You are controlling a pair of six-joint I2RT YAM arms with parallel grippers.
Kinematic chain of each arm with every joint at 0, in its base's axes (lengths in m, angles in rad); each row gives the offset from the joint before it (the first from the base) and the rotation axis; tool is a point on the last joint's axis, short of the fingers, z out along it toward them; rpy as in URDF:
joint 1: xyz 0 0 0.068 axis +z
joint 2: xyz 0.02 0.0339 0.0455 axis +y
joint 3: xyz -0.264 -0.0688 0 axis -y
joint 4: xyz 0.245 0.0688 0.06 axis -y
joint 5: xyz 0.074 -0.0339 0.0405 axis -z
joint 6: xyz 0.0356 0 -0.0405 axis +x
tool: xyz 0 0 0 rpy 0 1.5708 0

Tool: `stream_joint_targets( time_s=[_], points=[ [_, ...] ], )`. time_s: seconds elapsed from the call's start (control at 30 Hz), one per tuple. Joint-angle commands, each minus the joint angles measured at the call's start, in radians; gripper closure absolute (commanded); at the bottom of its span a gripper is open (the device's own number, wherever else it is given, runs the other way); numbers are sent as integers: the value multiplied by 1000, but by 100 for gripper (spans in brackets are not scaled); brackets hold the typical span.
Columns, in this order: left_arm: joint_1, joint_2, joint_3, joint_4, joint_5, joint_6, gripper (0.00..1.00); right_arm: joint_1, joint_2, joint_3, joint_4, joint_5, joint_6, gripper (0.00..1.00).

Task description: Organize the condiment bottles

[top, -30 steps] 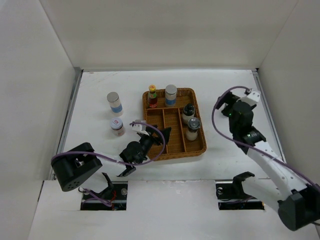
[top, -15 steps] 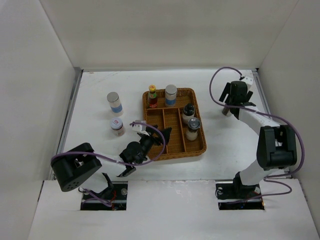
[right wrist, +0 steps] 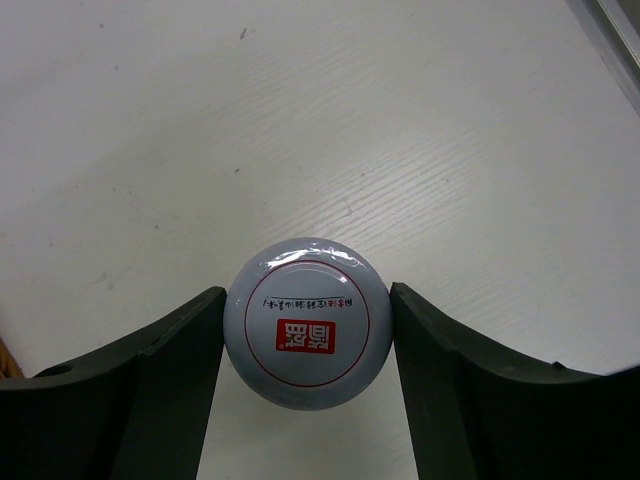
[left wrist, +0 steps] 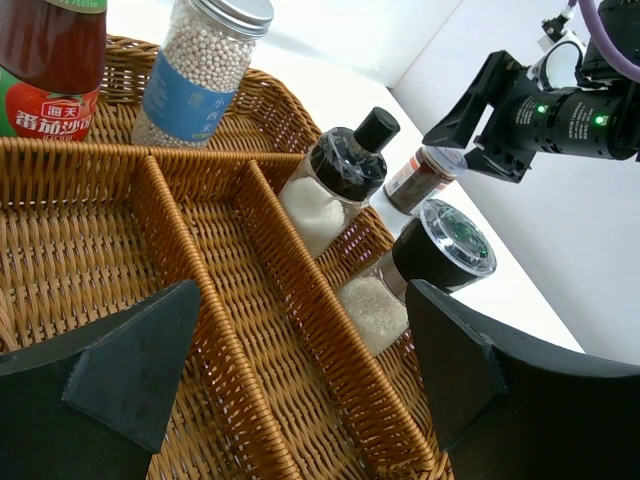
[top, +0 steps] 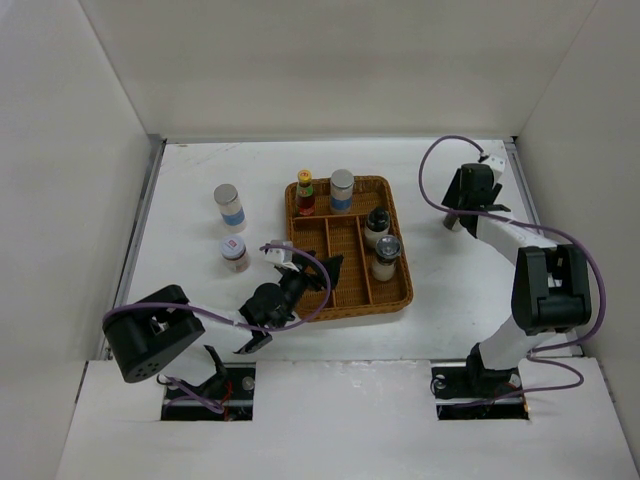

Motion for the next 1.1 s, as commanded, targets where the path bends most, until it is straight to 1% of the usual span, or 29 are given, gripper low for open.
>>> stream_joint_targets(
  time_s=[0.0,0.03,0.17,0.23,0.33,0.43,0.6,0.7,0.83,0.93,1.07],
  points=[
    [5,-14,1,54,4,-13,16,-3,14,32,12,-3,15,32],
    [5,-14,1,54,3,-13,16,-6,16,32,7,-3,15,32],
    [5,-12,-1,55,3,-13,16,-8,-3,26,12,-25,27,46],
    [5,-20,-1,52,3,-13,16,-6,-30,16,18,-25,39,49],
    [7,-15,-1,55,1,-13,16,-9,-125,-17,58,-26,53,50],
    [7,-28,-3,52,4,-13,16,-8,-234,-24,58,-29,55,49],
    [8,-31,-3,55,4,-11,16,52,-401,-34,38,-29,47,49],
    [5,-51,-3,49,6,-10,16,129,-475,-14,21,-18,35,49],
    [7,-81,-4,49,7,-6,16,271,-526,89,-20,-2,3,48],
    [7,-141,-16,40,4,-2,16,417,-514,181,-24,20,-32,48],
    [19,-239,-33,-1,-4,4,16,569,-423,293,-11,32,-56,48]
  ],
)
